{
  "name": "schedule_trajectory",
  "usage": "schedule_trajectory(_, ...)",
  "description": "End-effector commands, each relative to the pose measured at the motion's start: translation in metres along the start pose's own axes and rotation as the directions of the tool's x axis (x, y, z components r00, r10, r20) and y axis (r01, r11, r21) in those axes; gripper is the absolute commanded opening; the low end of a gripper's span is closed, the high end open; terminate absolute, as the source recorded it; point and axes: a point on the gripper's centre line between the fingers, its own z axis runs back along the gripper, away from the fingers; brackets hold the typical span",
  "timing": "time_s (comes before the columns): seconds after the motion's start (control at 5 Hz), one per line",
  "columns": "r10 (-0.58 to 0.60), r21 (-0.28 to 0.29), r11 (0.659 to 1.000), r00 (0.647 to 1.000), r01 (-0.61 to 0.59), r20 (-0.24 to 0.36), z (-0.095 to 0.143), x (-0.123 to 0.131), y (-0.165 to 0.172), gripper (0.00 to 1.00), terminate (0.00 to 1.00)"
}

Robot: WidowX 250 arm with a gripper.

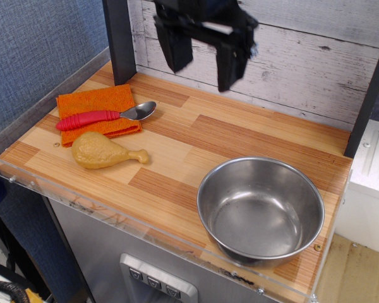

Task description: Move the steel pan at the right edge of the table

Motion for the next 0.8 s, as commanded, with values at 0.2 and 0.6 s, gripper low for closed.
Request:
schedule_trajectory(0.2,0.004,0.024,1.0,0.998,-0.005,0.055,0.0254,-0.002,0.0144,1.0,0.0)
schedule_trajectory(0.6,0.004,0.024,1.0,0.998,-0.005,0.055,0.0254,-0.002,0.0144,1.0,1.0)
